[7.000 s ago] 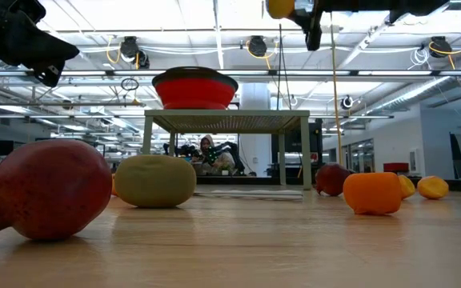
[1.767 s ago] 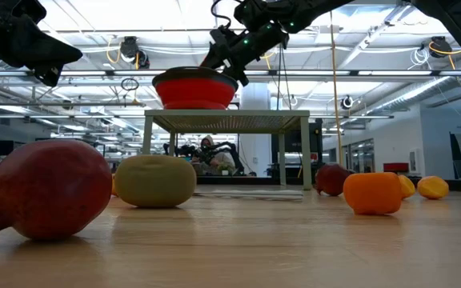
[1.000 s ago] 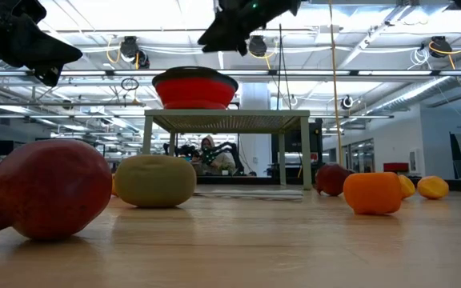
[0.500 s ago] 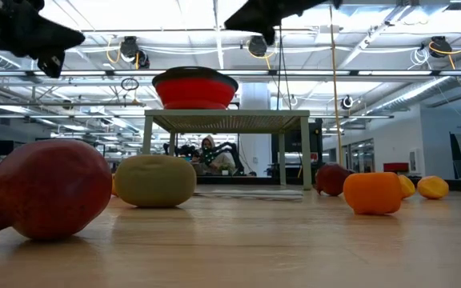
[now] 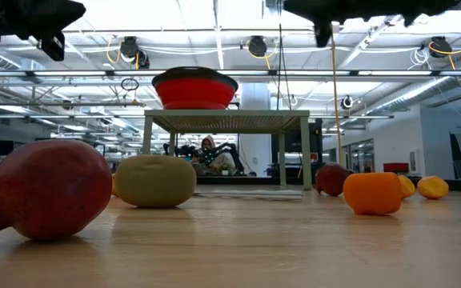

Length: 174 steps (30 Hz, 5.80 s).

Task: Pick & Place Fruit
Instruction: Put the kiwi into the red strainer bowl

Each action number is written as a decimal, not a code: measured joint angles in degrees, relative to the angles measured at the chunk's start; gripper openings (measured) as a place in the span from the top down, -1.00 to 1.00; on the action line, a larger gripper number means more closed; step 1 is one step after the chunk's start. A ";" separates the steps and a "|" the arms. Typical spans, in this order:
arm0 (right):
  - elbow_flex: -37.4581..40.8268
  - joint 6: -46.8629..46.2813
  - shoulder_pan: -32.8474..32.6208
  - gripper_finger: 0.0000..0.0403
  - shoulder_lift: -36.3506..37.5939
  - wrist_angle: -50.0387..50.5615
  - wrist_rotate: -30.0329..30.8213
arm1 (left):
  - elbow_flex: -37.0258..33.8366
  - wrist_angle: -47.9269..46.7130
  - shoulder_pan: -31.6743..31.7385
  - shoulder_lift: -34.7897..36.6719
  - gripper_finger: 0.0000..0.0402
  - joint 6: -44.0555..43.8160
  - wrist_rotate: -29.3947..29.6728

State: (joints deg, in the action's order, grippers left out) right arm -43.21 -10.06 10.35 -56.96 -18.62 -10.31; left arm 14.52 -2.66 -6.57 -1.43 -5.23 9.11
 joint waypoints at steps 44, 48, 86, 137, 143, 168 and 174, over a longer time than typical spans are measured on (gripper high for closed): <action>13.21 1.82 0.06 1.00 36.72 21.19 7.45 | 13.25 1.87 -8.94 -31.10 0.90 -9.70 3.06; 13.21 2.20 0.06 1.00 37.62 22.85 7.43 | 20.18 -4.14 -11.12 -37.30 0.90 -10.38 4.26; 27.90 0.56 0.04 1.00 50.85 14.28 4.05 | 68.74 -35.12 -22.81 -98.19 0.90 -31.99 3.16; 27.90 3.71 0.04 1.00 50.81 27.27 4.24 | 68.54 -39.77 -12.38 -100.72 0.18 -32.75 -3.62; 27.90 3.71 0.04 1.00 50.81 27.27 4.26 | 68.54 -40.77 -12.41 -100.72 0.03 -33.09 -2.87; 27.90 3.71 0.04 1.00 50.79 27.25 4.26 | 68.52 -41.59 -12.41 -100.67 -0.87 -32.94 -0.03; 27.90 3.70 0.04 1.00 50.80 27.25 4.27 | 68.52 -41.23 -13.06 -100.68 -0.65 -30.04 1.29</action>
State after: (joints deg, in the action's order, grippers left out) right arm -15.31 -6.36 10.39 -6.16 8.62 -6.03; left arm 83.05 -43.89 -19.63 -102.11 -35.28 10.40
